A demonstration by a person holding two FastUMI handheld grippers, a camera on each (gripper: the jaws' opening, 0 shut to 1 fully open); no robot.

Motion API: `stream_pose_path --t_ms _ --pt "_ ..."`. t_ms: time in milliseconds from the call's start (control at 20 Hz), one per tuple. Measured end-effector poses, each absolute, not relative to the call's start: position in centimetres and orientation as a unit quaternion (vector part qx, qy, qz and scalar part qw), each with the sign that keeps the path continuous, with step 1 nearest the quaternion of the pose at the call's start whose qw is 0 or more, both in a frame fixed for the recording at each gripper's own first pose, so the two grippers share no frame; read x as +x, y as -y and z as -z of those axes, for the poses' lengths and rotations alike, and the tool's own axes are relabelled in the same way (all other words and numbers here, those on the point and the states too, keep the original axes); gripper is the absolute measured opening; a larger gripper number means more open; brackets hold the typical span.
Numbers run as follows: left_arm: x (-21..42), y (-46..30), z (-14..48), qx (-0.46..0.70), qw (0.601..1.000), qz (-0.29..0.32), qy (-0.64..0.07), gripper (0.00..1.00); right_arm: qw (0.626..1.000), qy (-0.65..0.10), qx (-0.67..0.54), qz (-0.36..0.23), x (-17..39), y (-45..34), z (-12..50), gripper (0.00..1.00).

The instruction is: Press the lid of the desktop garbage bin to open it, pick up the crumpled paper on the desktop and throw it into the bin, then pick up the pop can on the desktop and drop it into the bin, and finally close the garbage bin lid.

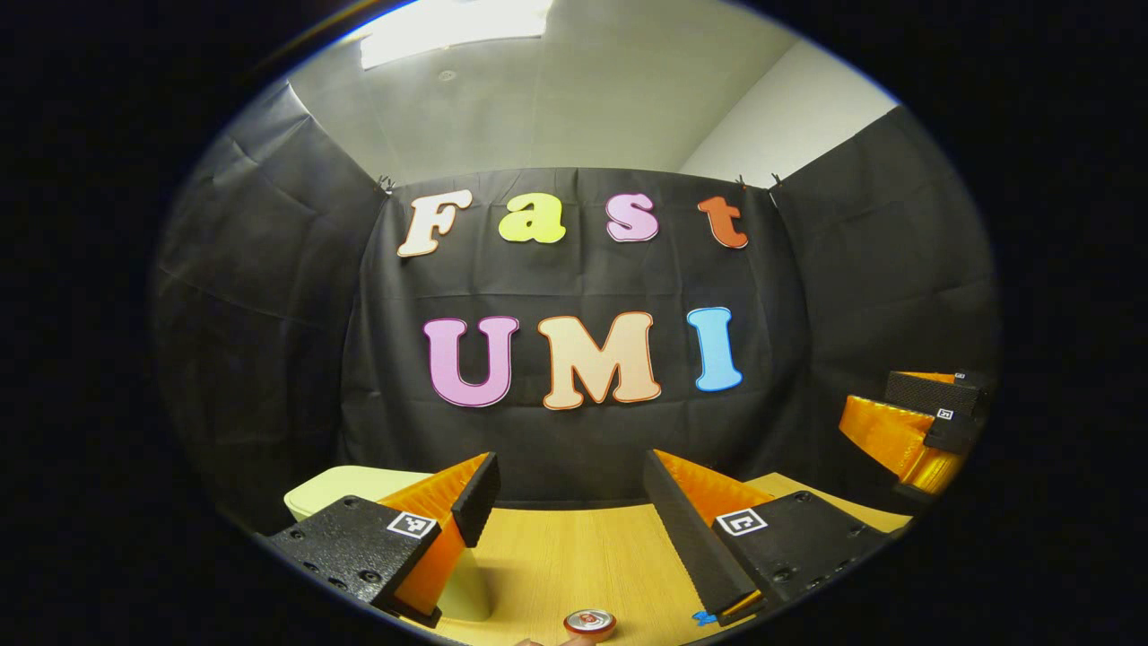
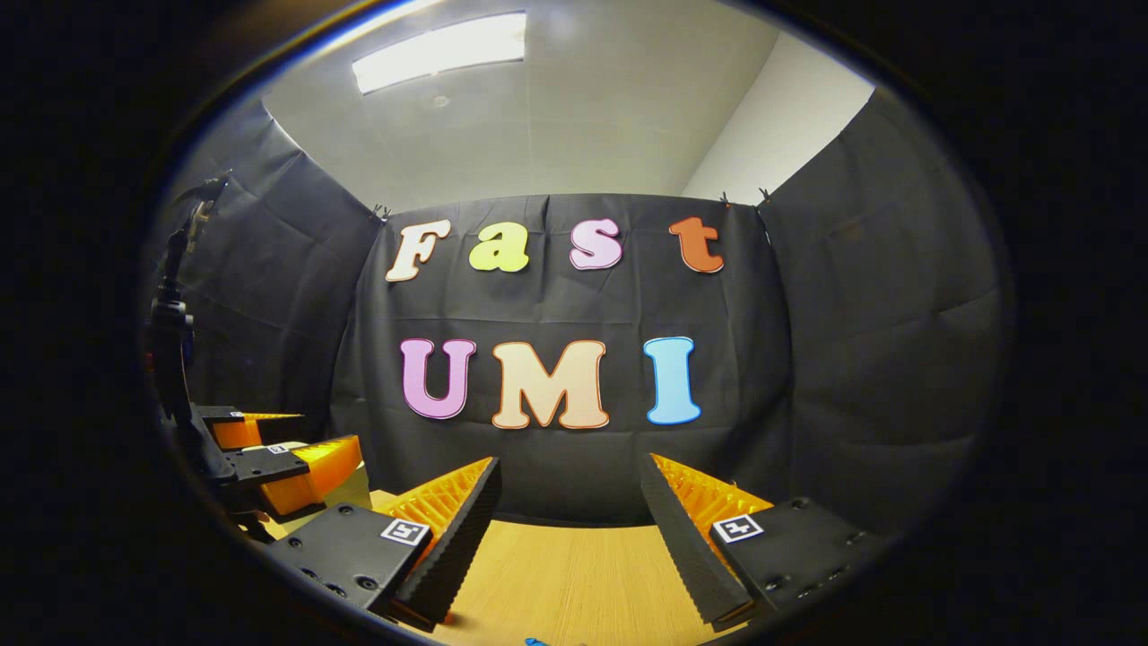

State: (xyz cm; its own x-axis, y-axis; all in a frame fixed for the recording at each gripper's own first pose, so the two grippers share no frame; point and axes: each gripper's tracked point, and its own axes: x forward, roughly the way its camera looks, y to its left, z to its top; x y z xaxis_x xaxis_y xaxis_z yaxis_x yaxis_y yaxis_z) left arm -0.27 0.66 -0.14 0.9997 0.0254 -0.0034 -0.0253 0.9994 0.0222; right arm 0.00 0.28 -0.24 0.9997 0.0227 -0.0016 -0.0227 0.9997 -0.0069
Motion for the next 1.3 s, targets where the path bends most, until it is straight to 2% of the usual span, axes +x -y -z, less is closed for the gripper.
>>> stream_pose_path --t_ms 350,550,650,800,1000,1100,1300 --pt "-0.3 -0.3 0.5 0.015 1.0 -0.001 -0.008 0.96 1.0 -0.005 0.003 -0.015 0.4 -0.2 0.6 0.98" --pt "-0.2 -1.2 0.7 0.007 1.0 -0.003 -0.013 0.74 1.0 -0.006 0.002 -0.023 0.6 -0.7 0.8 0.98" --pt "0.0 -2.6 0.9 0.015 1.0 -0.018 -0.018 0.59 1.0 -0.006 0.001 -0.026 0.8 -1.0 1.0 0.98" --pt "0.1 -4.8 0.9 0.026 0.998 -0.043 -0.021 0.31 1.0 -0.01 0.001 -0.029 0.8 -1.4 1.3 0.98" --pt "0.6 -7.3 2.0 0.043 0.996 -0.059 -0.041 0.06 0.999 -0.017 0.0 -0.033 1.1 -2.2 1.8 0.98" --pt "0.7 -9.2 2.9 0.05 0.995 -0.069 -0.058 0.0 0.999 -0.022 -0.002 -0.034 1.3 -2.7 2.3 1.0" --pt "1.1 -13.6 4.6 0.052 0.99 -0.105 -0.08 0.0 0.999 -0.031 -0.01 -0.035 1.4 -3.6 3.1 0.98"
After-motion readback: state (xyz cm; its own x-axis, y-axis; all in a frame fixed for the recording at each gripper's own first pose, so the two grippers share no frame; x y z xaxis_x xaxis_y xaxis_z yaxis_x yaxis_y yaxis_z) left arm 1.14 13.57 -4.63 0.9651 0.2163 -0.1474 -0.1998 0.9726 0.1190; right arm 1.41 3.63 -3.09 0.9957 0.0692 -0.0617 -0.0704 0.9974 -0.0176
